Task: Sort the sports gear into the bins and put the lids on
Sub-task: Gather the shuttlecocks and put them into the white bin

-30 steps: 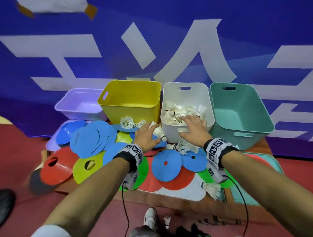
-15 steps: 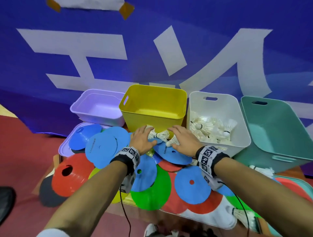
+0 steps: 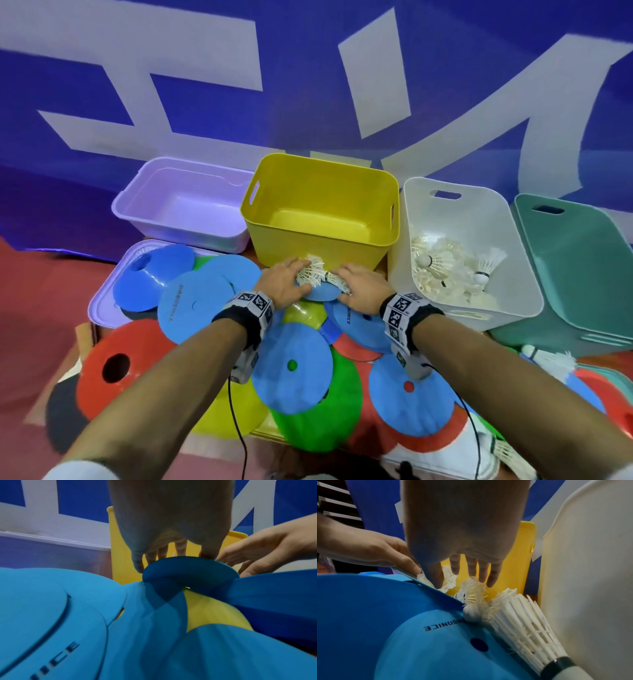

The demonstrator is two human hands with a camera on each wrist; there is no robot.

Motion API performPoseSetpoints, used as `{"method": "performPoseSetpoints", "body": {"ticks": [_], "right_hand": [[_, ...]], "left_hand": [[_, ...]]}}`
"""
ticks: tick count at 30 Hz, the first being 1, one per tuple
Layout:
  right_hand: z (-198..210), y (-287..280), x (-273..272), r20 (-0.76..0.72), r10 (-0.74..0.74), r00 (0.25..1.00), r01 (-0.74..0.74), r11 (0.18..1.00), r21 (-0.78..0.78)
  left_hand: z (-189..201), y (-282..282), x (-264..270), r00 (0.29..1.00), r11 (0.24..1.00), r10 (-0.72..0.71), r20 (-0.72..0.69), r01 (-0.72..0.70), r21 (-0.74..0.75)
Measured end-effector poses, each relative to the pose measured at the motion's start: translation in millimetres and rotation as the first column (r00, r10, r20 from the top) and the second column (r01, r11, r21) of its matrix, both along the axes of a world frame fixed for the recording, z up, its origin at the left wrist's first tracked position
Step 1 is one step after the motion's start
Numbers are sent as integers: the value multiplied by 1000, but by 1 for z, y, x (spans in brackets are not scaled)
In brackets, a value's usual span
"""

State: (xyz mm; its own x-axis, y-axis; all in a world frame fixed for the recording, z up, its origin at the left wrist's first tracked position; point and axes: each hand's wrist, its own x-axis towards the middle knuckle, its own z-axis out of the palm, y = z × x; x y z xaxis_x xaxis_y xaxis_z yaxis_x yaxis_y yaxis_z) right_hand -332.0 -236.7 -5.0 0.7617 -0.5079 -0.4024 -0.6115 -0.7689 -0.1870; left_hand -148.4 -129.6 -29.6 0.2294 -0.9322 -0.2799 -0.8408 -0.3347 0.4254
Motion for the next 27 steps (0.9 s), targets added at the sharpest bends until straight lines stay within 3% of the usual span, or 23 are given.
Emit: {"method": "performPoseSetpoints", "body": {"ticks": [11,20,27], "right_hand": [[-3,-10,6,-33,-114,993,116,990,75],[-5,-13,4,56,-119,991,113,989,95],[0,-8,3,138,-118,983,109,992,71]], "left_hand": [[2,-4,3,996,993,-49,-78,40,-108],[4,-5,8,982,997,-63,-178,53,-60],[13,-12,8,986,996,-70,-149,62,-57]]}}
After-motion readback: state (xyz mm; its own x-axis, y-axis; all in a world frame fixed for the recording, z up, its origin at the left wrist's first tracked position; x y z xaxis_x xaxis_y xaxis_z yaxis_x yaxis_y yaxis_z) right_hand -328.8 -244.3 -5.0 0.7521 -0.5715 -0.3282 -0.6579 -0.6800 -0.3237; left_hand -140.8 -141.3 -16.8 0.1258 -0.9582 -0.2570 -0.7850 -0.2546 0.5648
